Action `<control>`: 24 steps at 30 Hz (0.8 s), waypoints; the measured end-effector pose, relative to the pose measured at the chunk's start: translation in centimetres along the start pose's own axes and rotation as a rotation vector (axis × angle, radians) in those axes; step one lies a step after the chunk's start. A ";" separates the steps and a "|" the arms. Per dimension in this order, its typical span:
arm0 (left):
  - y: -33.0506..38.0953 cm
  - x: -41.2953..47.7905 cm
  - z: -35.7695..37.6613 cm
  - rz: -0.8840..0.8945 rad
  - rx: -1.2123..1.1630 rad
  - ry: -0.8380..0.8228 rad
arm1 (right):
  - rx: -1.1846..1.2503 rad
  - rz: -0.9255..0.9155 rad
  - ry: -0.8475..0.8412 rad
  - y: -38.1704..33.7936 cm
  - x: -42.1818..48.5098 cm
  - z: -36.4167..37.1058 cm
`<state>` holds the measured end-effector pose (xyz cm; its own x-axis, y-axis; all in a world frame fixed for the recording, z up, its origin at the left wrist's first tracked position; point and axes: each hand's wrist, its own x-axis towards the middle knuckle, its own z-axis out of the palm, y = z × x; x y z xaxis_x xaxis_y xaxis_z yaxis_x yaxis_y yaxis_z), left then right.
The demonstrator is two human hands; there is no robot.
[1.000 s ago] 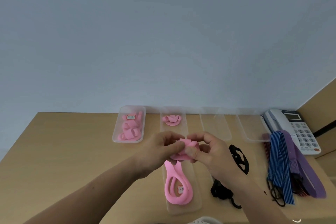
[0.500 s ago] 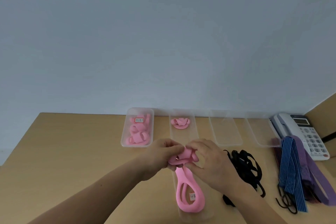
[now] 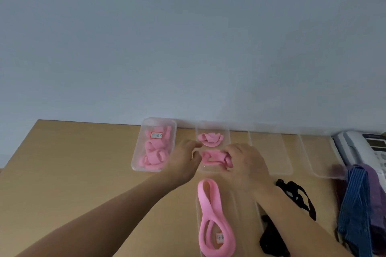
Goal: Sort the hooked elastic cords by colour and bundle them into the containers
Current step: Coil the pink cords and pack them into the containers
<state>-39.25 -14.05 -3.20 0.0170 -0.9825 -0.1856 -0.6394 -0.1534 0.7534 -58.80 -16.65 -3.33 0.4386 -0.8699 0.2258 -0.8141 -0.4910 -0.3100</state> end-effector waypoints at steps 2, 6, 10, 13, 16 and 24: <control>-0.8 1.5 0.7 -0.004 0.129 -0.007 | -0.026 -0.026 -0.031 1.5 1.8 1.1; -1.3 3.6 1.9 -0.120 0.239 -0.023 | -0.024 -0.070 -0.135 3.6 4.5 3.3; -1.2 4.3 3.0 -0.140 0.214 -0.014 | -0.062 -0.130 -0.204 4.6 5.7 4.7; -1.2 4.1 3.8 -0.095 0.253 0.015 | -0.119 -0.181 -0.252 4.9 6.4 5.3; -1.6 4.2 4.0 -0.063 0.272 0.042 | -0.122 -0.193 -0.296 5.0 7.1 5.8; -2.1 4.5 3.3 0.057 0.535 0.095 | -0.170 -0.143 -0.177 5.2 6.1 6.4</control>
<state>-40.36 -17.84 -7.66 0.0242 -0.9967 -0.0769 -0.9426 -0.0484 0.3305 -57.96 -24.87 -9.46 0.6008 -0.7947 0.0866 -0.7850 -0.6070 -0.1239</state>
